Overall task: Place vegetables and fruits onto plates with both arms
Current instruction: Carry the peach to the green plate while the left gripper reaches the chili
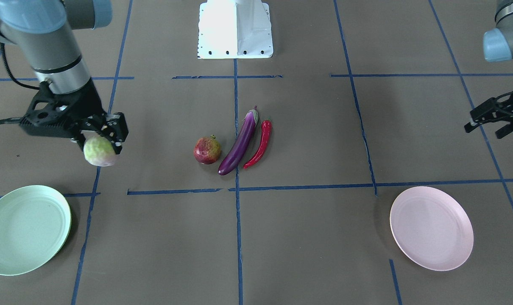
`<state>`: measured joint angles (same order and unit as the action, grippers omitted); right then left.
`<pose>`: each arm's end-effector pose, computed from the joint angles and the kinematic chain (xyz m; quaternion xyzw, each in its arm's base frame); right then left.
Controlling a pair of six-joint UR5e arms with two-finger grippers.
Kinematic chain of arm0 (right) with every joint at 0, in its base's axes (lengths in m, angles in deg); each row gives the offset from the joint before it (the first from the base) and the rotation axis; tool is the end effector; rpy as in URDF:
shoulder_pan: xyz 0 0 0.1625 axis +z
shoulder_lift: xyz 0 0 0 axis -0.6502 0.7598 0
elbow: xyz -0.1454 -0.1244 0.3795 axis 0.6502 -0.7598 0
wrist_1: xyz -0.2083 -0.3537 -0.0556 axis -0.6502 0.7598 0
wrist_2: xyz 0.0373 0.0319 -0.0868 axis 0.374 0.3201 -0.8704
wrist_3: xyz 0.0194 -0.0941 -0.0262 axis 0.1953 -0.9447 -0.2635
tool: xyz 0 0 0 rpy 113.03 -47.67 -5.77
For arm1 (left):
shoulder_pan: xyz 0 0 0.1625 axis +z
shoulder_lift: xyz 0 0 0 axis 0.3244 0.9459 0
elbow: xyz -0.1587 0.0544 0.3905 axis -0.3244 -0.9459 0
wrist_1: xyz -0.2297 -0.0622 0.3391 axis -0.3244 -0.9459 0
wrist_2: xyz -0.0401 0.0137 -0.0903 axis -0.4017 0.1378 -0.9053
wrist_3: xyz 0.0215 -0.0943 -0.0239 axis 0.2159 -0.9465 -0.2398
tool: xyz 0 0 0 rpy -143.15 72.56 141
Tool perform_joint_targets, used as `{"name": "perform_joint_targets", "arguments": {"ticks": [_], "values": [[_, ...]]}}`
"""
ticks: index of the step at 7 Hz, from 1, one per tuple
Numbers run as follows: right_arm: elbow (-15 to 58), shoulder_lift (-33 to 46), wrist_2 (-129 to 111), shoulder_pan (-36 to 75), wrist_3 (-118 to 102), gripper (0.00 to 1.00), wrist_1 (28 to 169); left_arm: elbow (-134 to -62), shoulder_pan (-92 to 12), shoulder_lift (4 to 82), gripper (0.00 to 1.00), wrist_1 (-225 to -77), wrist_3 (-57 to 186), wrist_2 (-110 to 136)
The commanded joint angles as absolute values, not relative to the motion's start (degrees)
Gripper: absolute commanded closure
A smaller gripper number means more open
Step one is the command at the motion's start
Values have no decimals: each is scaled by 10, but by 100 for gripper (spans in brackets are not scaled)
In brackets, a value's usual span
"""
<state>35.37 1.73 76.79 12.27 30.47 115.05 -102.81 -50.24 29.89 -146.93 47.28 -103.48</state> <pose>-0.2876 -0.5458 0.2988 0.1099 -0.3407 0.0905 0.9293 0.1407 -0.5372 0.4976 0.0714 0.4683 0.0340 0.8800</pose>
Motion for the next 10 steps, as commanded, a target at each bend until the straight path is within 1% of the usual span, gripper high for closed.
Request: {"name": "perform_joint_targets", "arguments": {"ticks": [1, 2, 3, 4, 5, 6, 7, 8, 10], "values": [[245, 30, 776, 214, 115, 99, 1146, -1017, -379, 420, 0, -1467, 306, -1013], [185, 29, 775, 239, 57, 99, 1126, -1015, -341, 460, 0, -1466, 278, -972], [111, 29, 776, 253, 26, 98, 1055, -1012, -294, 501, 0, -1462, 256, -953], [49, 31, 776, 256, 23, 98, 993, -992, -245, 556, 0, -1459, 215, -895], [20, 31, 776, 259, 19, 98, 969, -953, -193, 599, 0, -1459, 213, -833], [18, 42, 779, 260, 13, 89, 968, -945, -168, 609, 0, -1459, 213, -815], [17, 47, 812, 260, 13, 13, 967, -943, -151, 608, 3, -1459, 213, -813], [23, 48, 824, 260, 18, 0, 967, -931, -141, 609, 7, -1459, 214, -813], [26, 42, 851, 261, 19, 0, 967, -916, -128, 610, 17, -1459, 213, -802]]}}
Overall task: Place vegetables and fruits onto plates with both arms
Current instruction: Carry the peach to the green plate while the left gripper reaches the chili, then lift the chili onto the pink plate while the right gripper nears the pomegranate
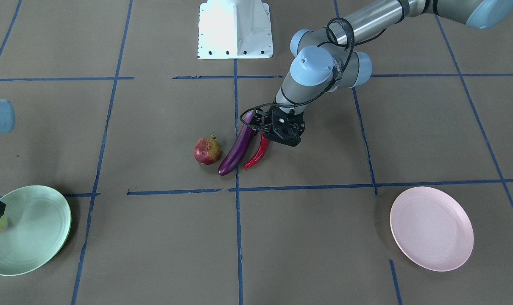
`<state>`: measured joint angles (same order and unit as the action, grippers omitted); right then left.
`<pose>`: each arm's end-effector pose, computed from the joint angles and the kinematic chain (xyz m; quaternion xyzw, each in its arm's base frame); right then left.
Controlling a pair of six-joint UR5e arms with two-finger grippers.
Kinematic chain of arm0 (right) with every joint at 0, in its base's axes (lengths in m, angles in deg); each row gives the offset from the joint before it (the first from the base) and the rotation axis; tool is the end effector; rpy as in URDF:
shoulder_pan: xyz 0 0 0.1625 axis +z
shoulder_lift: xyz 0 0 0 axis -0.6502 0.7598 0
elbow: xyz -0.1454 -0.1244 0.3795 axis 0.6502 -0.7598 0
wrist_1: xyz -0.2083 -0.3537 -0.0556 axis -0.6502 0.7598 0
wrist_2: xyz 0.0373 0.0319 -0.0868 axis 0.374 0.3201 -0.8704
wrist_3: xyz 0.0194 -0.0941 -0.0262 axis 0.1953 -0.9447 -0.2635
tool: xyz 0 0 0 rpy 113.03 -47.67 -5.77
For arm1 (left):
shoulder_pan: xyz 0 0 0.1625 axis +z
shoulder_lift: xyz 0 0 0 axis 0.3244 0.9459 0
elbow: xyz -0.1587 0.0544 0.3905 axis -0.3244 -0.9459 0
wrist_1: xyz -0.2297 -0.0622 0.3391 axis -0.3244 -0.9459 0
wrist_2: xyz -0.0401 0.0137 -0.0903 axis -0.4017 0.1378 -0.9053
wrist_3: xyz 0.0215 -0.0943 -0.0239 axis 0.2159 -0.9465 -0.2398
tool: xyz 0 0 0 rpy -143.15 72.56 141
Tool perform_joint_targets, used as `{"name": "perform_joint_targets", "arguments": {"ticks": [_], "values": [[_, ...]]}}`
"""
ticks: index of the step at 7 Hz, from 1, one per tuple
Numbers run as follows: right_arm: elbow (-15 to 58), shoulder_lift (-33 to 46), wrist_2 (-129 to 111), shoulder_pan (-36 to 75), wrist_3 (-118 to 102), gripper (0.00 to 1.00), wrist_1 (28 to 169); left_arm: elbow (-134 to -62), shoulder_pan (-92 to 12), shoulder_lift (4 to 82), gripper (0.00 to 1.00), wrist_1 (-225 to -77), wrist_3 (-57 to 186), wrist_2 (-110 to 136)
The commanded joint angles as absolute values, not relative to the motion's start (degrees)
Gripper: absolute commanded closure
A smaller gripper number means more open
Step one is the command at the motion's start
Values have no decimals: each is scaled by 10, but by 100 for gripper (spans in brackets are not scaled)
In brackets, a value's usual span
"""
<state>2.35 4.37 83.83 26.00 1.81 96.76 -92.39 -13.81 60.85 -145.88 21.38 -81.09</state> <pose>-0.1873 -0.6563 0.5619 0.0651 -0.2758 -0.0168 0.9589 0.5560 -0.4652 0.2568 0.0718 0.4807 0.0940 0.8689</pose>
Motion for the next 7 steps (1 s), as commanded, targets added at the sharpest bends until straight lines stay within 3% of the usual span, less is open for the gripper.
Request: {"name": "perform_joint_targets", "arguments": {"ticks": [1, 2, 3, 4, 7], "values": [[37, 41, 851, 262, 18, 0, 967, -914, -116, 610, 28, -1459, 211, -790], [41, 41, 856, 262, 18, 0, 967, -912, -116, 610, 52, -1459, 209, -790], [49, 41, 857, 262, 19, 0, 968, -914, -116, 610, 90, -1459, 198, -790], [61, 44, 859, 262, 20, 0, 970, -914, -116, 610, 100, -1459, 197, -790], [138, 43, 933, 245, 163, 0, 967, -926, -140, 614, 100, -1466, 134, -790]]}}
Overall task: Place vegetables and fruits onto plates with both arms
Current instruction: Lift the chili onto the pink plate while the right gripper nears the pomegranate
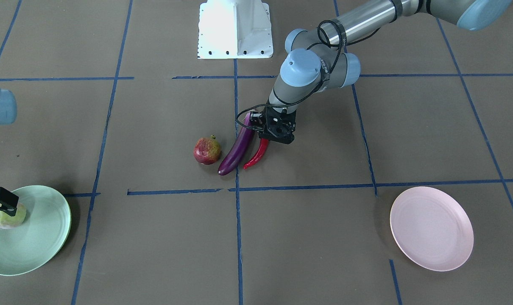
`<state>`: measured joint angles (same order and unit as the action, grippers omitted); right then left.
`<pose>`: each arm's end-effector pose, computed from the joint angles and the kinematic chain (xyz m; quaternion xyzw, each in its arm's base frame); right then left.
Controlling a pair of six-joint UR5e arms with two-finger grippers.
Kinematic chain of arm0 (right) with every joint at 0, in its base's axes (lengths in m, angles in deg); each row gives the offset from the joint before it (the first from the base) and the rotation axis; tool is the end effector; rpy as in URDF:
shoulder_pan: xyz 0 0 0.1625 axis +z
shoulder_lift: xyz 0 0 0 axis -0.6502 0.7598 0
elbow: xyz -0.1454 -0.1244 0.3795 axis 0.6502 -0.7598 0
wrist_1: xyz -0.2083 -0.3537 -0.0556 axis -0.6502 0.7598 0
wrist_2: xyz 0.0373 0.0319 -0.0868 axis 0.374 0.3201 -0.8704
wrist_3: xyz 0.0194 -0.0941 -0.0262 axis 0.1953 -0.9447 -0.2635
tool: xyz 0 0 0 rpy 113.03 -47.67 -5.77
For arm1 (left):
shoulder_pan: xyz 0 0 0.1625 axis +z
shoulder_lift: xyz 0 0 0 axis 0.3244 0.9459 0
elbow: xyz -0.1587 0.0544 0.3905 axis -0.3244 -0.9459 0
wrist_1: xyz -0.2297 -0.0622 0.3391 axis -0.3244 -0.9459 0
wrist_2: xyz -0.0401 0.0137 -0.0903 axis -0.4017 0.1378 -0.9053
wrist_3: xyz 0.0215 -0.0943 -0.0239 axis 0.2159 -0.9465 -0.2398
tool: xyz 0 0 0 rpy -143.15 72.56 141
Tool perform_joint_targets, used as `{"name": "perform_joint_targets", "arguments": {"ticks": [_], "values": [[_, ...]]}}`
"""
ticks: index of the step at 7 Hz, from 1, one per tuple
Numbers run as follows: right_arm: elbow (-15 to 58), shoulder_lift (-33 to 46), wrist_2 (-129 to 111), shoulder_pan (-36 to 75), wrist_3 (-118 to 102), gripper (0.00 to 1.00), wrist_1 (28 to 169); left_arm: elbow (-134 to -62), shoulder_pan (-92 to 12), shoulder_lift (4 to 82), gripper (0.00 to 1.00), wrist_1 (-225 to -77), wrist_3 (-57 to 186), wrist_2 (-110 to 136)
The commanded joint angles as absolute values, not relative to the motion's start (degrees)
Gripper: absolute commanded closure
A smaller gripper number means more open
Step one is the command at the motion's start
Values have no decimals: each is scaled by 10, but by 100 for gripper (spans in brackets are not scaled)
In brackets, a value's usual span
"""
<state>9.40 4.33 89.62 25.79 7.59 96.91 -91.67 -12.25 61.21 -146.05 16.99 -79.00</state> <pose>-0.1956 -0.6473 0.4942 0.0780 -0.3438 0.0029 0.9358 0.5708 -0.4552 0.2585 0.0606 0.4764 0.0639 0.8748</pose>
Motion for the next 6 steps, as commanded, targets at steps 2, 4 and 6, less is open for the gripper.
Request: {"name": "perform_joint_targets", "arguments": {"ticks": [2, 4, 6], "values": [[229, 42, 934, 164, 356, 0, 967, -932, -236, 602, 100, -1469, 70, -792], [284, 28, 902, 64, 530, 0, 967, -918, -336, 546, 100, -1474, 220, -798], [285, -8, 818, -20, 606, 0, 974, -805, -427, 538, 100, -1473, 353, -838]]}}
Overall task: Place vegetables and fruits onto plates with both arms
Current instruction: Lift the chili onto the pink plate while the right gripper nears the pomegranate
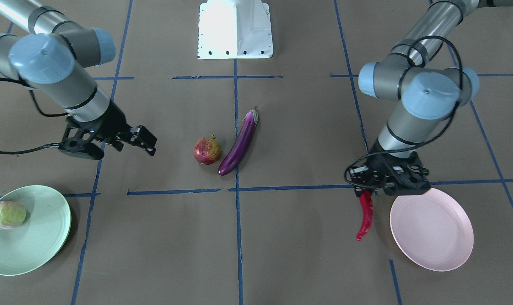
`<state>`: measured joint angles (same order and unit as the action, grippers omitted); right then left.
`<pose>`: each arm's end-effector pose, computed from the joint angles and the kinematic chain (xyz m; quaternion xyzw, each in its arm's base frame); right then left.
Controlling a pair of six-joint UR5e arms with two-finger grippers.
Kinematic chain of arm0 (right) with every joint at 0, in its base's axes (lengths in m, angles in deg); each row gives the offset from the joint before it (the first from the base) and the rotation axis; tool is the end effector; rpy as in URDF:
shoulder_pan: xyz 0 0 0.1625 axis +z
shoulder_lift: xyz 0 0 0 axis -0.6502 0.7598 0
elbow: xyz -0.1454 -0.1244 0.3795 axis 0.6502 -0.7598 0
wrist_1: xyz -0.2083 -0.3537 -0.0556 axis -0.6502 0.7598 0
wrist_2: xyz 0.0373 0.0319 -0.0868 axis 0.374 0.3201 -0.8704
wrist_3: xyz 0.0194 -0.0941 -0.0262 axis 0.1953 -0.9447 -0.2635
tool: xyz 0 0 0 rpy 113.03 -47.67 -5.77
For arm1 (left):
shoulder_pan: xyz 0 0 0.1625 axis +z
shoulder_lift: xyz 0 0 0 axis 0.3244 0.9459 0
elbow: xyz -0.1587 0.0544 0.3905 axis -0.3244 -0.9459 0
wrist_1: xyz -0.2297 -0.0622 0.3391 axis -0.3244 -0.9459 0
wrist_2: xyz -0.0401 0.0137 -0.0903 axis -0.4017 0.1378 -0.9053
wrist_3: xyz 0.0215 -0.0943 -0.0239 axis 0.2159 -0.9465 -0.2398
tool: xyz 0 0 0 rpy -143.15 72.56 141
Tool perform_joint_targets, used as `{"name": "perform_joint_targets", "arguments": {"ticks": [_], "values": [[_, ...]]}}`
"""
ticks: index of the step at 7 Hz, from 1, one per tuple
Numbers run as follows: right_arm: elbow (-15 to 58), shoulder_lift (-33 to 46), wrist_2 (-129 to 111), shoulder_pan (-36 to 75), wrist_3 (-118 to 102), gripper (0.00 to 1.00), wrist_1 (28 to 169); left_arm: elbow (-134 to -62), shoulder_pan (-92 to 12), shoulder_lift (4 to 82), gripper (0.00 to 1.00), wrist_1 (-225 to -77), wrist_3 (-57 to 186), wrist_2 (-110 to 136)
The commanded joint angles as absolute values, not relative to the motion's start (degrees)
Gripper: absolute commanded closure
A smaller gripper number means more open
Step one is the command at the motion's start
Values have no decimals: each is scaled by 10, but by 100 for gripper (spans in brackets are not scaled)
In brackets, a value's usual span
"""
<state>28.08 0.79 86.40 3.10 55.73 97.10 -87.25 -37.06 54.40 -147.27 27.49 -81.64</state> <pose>-0.4017 -0.5013 0.2977 -0.0184 -0.4648 0.1563 0.8713 0.3277 -0.6460 0.3776 0.1248 0.4019 -0.0579 0.9053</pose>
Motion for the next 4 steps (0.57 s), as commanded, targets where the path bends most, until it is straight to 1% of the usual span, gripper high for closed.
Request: {"name": "perform_joint_targets", "arguments": {"ticks": [1, 2, 3, 4], "values": [[284, -16, 802, -38, 609, 0, 975, -747, -442, 544, 100, -1475, 366, -842], [280, -24, 787, -55, 632, 0, 975, -713, -444, 547, 93, -1492, 365, -841], [279, -26, 765, -68, 633, 0, 975, -681, -443, 548, 69, -1515, 364, -840], [270, -34, 747, -73, 633, 0, 975, -669, -443, 552, 32, -1519, 365, -841]]}}
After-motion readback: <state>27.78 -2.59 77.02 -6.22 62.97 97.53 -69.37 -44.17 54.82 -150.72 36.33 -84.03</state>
